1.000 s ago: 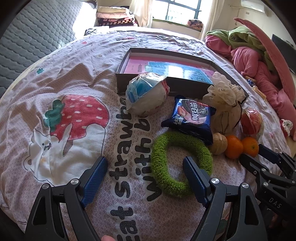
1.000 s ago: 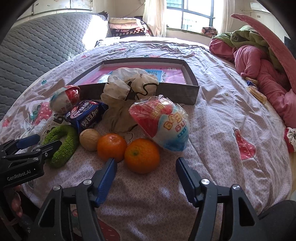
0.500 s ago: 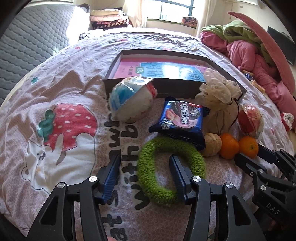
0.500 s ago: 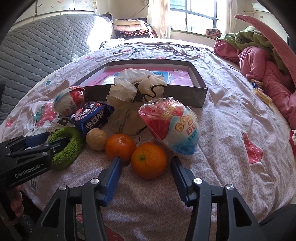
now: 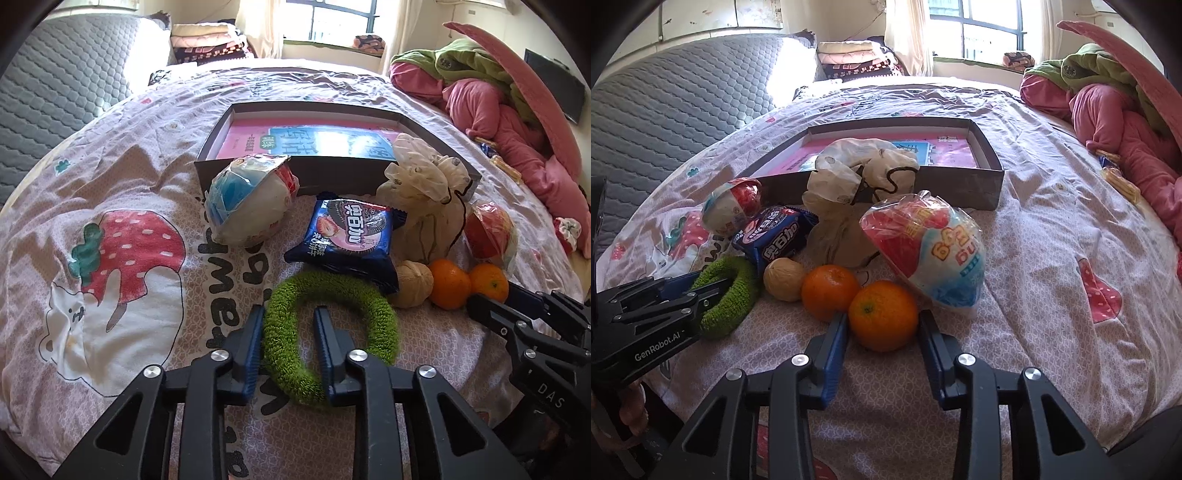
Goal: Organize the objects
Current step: 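Close left tool on the green ring while right tool closes on the orange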
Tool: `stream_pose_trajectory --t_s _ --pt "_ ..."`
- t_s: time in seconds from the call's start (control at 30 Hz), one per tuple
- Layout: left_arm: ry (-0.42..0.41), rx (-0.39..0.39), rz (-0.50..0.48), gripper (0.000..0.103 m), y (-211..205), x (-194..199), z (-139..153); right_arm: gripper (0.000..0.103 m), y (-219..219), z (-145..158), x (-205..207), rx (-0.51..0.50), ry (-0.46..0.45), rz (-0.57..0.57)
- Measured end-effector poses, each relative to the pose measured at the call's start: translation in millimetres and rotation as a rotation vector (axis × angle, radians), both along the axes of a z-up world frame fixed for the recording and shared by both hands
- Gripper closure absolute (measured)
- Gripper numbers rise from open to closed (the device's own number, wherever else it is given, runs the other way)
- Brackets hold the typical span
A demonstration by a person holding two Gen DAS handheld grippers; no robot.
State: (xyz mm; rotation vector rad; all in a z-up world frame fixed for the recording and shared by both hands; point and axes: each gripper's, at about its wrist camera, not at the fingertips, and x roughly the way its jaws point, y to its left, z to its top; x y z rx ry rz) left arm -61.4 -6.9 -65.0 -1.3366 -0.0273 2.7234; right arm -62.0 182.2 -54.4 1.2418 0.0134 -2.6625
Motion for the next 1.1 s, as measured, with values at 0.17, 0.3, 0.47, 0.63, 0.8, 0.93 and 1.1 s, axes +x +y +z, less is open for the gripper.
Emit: stream_pose_trajectory --t_s 0.17,0.3,0.47,0.63,0.8,0.93,1.1 --pt "-0.001 0.029 0.007 0.089 -6 3 3 0.064 2 3 2 -0.003 0.017 0.003" --pt "0.0 0.048 -0.011 0.09 -4 7 6 0.064 2 8 5 -0.008 0.036 0.007" --pt "0.003 0.068 -0.018 0.091 -2 10 8 0.064 3 13 9 -0.016 0.059 0.008" --pt "0.022 0.077 -0.024 0.091 -1 15 14 0.064 4 18 11 -0.031 0.077 0.013" --pt "0.054 0.09 -0.026 0.092 -1 21 24 0.064 4 23 15 -0.042 0.098 0.023" --pt "0.079 0.089 -0.028 0.092 -1 24 32 0.064 5 28 17 -0.052 0.117 0.024" --pt "0.098 0.08 -0.025 0.092 3 28 39 0.064 5 32 19 -0.059 0.137 0.03"
